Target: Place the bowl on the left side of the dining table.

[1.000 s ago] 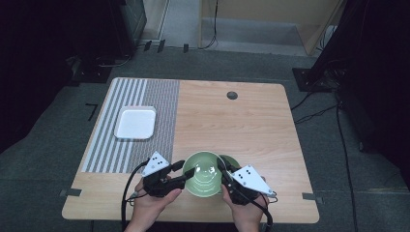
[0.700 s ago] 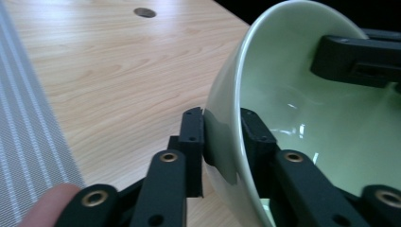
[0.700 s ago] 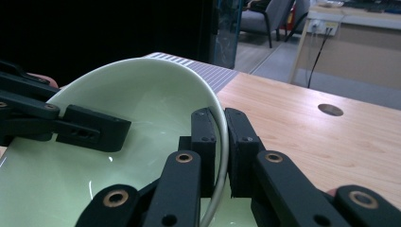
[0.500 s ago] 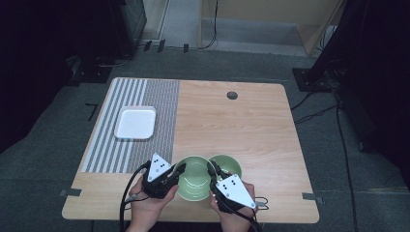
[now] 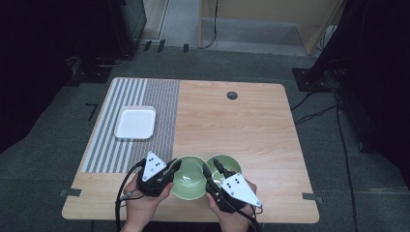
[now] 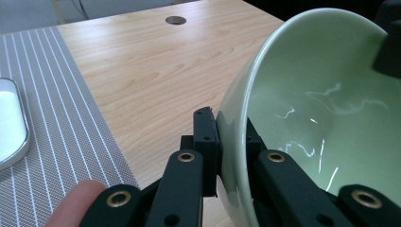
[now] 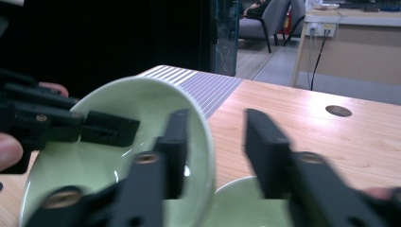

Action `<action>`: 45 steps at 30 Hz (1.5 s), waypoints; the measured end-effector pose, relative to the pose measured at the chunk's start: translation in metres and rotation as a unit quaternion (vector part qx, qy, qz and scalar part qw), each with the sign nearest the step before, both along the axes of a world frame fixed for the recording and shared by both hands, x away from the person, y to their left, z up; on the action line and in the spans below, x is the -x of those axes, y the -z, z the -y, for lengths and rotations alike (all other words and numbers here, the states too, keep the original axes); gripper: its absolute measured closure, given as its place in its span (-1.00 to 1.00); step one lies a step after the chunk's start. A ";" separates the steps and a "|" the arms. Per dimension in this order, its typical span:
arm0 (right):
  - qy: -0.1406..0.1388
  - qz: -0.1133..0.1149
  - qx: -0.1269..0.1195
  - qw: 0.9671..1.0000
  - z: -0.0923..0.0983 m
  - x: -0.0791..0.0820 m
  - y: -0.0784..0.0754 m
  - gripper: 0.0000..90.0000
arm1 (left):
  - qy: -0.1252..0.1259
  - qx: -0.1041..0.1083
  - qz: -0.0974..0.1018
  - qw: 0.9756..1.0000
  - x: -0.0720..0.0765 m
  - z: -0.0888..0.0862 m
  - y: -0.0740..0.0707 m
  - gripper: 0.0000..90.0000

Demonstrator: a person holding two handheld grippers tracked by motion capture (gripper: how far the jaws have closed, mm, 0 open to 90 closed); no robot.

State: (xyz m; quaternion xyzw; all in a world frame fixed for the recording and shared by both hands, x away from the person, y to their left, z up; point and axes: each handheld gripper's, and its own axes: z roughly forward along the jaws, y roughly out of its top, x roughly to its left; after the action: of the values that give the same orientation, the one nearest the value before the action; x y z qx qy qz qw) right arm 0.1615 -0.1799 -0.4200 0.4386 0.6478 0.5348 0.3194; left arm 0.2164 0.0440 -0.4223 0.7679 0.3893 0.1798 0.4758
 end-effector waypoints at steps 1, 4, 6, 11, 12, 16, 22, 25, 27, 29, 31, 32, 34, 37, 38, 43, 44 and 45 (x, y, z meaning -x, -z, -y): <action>0.004 -0.008 -0.005 1.000 0.002 -0.002 -0.004 -0.04 | 0.001 0.007 -0.003 1.000 -0.002 -0.003 0.000 0.87; 0.000 -0.021 -0.018 1.000 0.007 -0.005 -0.007 -0.34 | -0.001 0.013 -0.002 1.000 -0.004 -0.008 -0.001 0.87; 0.002 -0.029 -0.014 0.999 0.010 -0.007 -0.008 -0.51 | -0.007 0.015 -0.002 1.000 -0.006 -0.011 -0.002 0.87; -0.004 -0.037 -0.028 0.999 0.020 -0.011 -0.011 -0.58 | -0.019 0.021 0.001 1.000 -0.010 -0.023 -0.005 0.87; -0.004 -0.038 -0.031 0.999 0.022 -0.011 -0.011 -0.58 | -0.019 0.021 0.001 1.000 -0.010 -0.023 -0.005 0.87; -0.001 -0.037 -0.032 0.999 0.031 -0.013 -0.012 -0.60 | -0.033 0.027 0.005 0.999 -0.014 -0.035 -0.006 0.87; 0.014 -0.055 -0.038 0.998 0.051 -0.020 -0.011 -0.63 | -0.047 0.030 0.009 0.998 -0.018 -0.046 -0.008 0.87; 0.020 -0.059 -0.042 0.997 0.060 -0.022 -0.009 -0.63 | -0.052 0.032 0.009 0.998 -0.020 -0.050 -0.007 0.87; 0.031 -0.060 -0.043 0.997 0.070 -0.024 -0.008 -0.63 | -0.055 0.033 0.008 0.998 -0.021 -0.053 -0.007 0.87; 0.038 -0.059 -0.041 0.997 0.075 -0.025 -0.007 -0.63 | -0.060 0.035 0.007 0.998 -0.023 -0.056 -0.007 0.87; 0.042 -0.061 -0.042 0.996 0.079 -0.026 -0.007 -0.63 | -0.061 0.036 0.006 0.998 -0.024 -0.058 -0.006 0.87; 0.051 -0.062 -0.039 0.996 0.086 -0.028 -0.005 -0.63 | -0.064 0.038 0.004 0.997 -0.025 -0.061 -0.006 0.87; 0.058 -0.065 -0.038 0.995 0.092 -0.029 -0.003 -0.64 | -0.066 0.038 0.004 0.997 -0.025 -0.062 -0.006 0.87; 0.069 -0.069 -0.035 0.995 0.101 -0.032 0.002 -0.64 | -0.072 0.040 0.004 0.997 -0.027 -0.067 -0.006 0.87; 0.074 -0.070 -0.033 0.994 0.103 -0.032 0.004 -0.64 | -0.072 0.040 0.004 0.997 -0.027 -0.067 -0.006 0.87; 0.086 -0.077 -0.033 0.993 0.114 -0.035 0.011 -0.64 | -0.080 0.041 0.002 0.996 -0.030 -0.074 -0.005 0.87; 0.089 -0.080 -0.032 0.992 0.116 -0.036 0.012 -0.64 | -0.082 0.041 0.002 0.996 -0.031 -0.075 -0.005 0.87; 0.089 -0.080 -0.032 0.992 0.116 -0.036 0.012 -0.64 | -0.082 0.041 0.002 0.996 -0.031 -0.075 -0.005 0.87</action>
State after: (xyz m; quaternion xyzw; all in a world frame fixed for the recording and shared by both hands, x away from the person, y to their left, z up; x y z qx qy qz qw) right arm 0.1972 -0.2957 -0.4319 0.5456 0.6121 0.4884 0.2985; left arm 0.2470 0.1193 -0.4176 0.7130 0.4570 0.2035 0.4914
